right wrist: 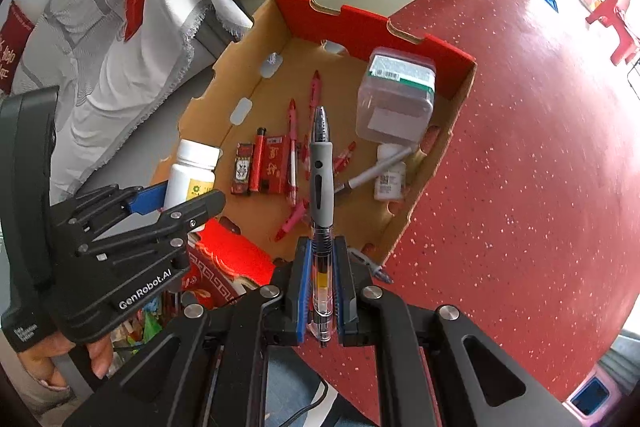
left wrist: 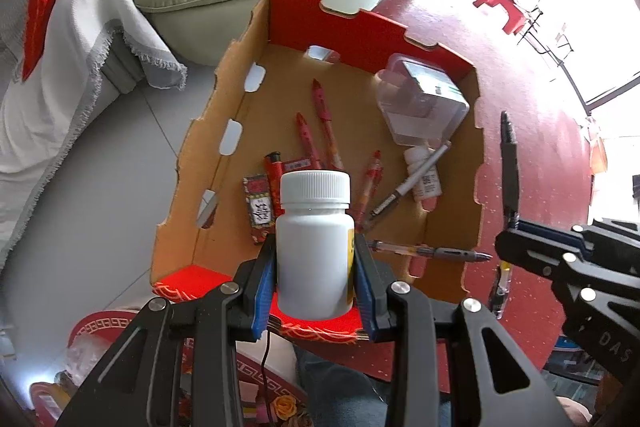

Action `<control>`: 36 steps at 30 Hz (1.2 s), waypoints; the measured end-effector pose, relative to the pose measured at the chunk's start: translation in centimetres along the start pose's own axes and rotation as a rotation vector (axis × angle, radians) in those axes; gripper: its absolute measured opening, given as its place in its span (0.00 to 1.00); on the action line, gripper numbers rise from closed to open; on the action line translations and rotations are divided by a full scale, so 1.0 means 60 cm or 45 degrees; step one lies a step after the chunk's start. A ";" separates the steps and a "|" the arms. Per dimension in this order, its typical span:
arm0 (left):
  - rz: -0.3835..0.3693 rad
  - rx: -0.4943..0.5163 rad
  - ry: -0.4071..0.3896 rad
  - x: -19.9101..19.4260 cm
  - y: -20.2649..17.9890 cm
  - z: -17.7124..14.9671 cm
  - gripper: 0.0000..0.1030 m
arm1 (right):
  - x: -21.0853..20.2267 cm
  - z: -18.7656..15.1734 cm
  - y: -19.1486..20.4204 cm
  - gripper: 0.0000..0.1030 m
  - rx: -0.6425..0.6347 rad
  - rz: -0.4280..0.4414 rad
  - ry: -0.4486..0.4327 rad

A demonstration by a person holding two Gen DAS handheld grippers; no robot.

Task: Organize rigid objects
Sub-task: 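Carry the pill bottle and grey pen over the cardboard box with both grippers, then lower the pill bottle and grey pen into the box with both grippers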

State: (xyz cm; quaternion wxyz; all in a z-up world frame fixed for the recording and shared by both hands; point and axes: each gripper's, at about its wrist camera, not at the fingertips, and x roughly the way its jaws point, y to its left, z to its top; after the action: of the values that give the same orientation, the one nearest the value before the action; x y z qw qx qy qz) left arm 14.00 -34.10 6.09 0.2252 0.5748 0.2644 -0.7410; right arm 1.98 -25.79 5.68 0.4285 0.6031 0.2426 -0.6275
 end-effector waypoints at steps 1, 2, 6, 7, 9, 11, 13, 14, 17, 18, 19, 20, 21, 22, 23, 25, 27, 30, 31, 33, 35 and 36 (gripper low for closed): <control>0.012 -0.005 0.005 0.004 0.004 0.002 0.37 | 0.002 0.003 0.001 0.10 0.002 -0.001 0.001; 0.020 -0.007 0.009 0.006 0.006 0.004 0.37 | 0.005 0.007 0.002 0.10 0.005 -0.002 0.003; 0.051 -0.005 0.024 0.019 0.013 0.013 0.37 | 0.015 0.019 0.003 0.10 0.024 0.003 0.016; 0.058 -0.004 0.026 0.021 0.013 0.015 0.37 | 0.018 0.022 0.003 0.10 0.027 0.002 0.019; 0.073 0.000 0.033 0.029 0.013 0.021 0.37 | 0.024 0.027 0.002 0.10 0.037 0.000 0.027; 0.081 0.002 0.036 0.034 0.011 0.025 0.37 | 0.029 0.031 0.000 0.10 0.049 0.002 0.035; 0.090 0.008 0.041 0.040 0.009 0.031 0.37 | 0.032 0.033 -0.002 0.10 0.063 0.010 0.042; 0.094 0.009 0.042 0.042 0.008 0.033 0.37 | 0.034 0.034 -0.004 0.10 0.071 0.013 0.046; 0.107 0.028 0.040 0.046 0.003 0.037 0.37 | 0.038 0.034 -0.009 0.10 0.086 0.020 0.055; 0.111 0.035 0.041 0.046 0.001 0.037 0.37 | 0.040 0.034 -0.011 0.10 0.092 0.021 0.059; 0.111 0.043 0.043 0.047 -0.002 0.038 0.37 | 0.041 0.033 -0.013 0.10 0.099 0.024 0.062; 0.112 0.045 0.046 0.049 -0.004 0.037 0.37 | 0.042 0.033 -0.015 0.10 0.107 0.027 0.064; 0.114 0.046 0.049 0.050 -0.005 0.037 0.37 | 0.042 0.032 -0.017 0.10 0.112 0.028 0.066; 0.115 0.049 0.053 0.052 -0.007 0.037 0.37 | 0.044 0.031 -0.019 0.10 0.118 0.029 0.070; 0.117 0.051 0.057 0.054 -0.008 0.037 0.37 | 0.044 0.031 -0.020 0.10 0.123 0.029 0.071; 0.124 0.058 0.065 0.057 -0.011 0.036 0.37 | 0.046 0.030 -0.023 0.10 0.134 0.034 0.078; 0.131 0.063 0.067 0.059 -0.012 0.035 0.37 | 0.047 0.030 -0.025 0.10 0.137 0.034 0.080; 0.144 0.069 0.070 0.062 -0.013 0.035 0.37 | 0.048 0.031 -0.024 0.10 0.132 0.032 0.081; 0.150 0.068 0.072 0.063 -0.013 0.035 0.37 | 0.048 0.031 -0.022 0.10 0.129 0.032 0.081; 0.160 0.065 0.073 0.064 -0.012 0.034 0.37 | 0.049 0.030 -0.021 0.10 0.123 0.031 0.083; 0.162 0.060 0.075 0.066 -0.009 0.034 0.37 | 0.050 0.030 -0.019 0.10 0.119 0.032 0.087; 0.164 0.060 0.075 0.066 -0.009 0.034 0.37 | 0.051 0.030 -0.019 0.10 0.119 0.033 0.088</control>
State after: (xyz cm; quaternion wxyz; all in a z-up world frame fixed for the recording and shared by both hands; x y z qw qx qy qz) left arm 11.21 -35.17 2.71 0.2508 0.6173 0.2161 -0.7137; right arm 0.32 -27.44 2.78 0.3993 0.6468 0.2201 -0.6113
